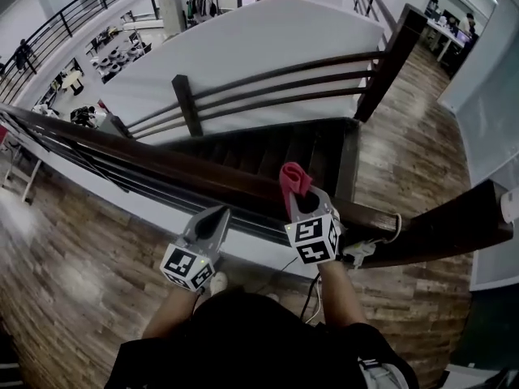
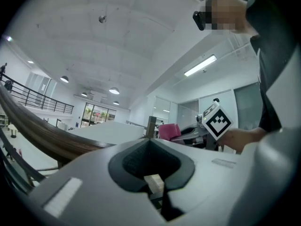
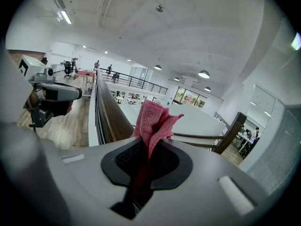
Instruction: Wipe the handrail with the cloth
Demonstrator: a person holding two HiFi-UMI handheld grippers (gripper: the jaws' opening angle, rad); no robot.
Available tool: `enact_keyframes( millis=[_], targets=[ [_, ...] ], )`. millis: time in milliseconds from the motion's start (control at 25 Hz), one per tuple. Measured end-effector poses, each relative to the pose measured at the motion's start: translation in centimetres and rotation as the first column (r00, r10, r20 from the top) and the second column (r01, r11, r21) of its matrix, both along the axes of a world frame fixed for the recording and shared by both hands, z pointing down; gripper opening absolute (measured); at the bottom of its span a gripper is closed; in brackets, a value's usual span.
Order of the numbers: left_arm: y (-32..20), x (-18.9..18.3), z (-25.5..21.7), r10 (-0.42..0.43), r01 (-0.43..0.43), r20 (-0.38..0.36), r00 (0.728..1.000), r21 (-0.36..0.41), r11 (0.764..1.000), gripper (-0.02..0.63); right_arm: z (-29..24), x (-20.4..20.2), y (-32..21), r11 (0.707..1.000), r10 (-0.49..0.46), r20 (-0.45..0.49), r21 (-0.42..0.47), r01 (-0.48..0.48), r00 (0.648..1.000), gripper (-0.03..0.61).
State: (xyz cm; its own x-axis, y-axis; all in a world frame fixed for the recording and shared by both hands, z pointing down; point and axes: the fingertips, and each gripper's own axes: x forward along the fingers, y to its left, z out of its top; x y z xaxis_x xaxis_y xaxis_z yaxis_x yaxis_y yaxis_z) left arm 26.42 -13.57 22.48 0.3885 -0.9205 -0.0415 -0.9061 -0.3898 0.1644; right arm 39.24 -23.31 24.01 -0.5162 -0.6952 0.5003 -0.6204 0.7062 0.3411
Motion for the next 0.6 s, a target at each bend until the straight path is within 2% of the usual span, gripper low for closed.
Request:
enact_keyframes(
  millis=[320, 600],
  targets=[
    [2.1, -4.3, 0.0, -0.102, 0.101, -0.038, 0.994, -0.008, 0.995, 0.000, -0.4, -4.2, 0.1, 0.999, -0.049, -0.047, 0.020, 0.050, 0.998, 0.040],
    [1.6, -8.8, -0.3, -0.114, 0.115, -0.041, 0.993, 0.033, 0.993, 0.000, 0.5, -7.2, -0.3, 0.999, -0.018, -0.108, 0.042, 0.023, 0.994, 0.040]
  ],
)
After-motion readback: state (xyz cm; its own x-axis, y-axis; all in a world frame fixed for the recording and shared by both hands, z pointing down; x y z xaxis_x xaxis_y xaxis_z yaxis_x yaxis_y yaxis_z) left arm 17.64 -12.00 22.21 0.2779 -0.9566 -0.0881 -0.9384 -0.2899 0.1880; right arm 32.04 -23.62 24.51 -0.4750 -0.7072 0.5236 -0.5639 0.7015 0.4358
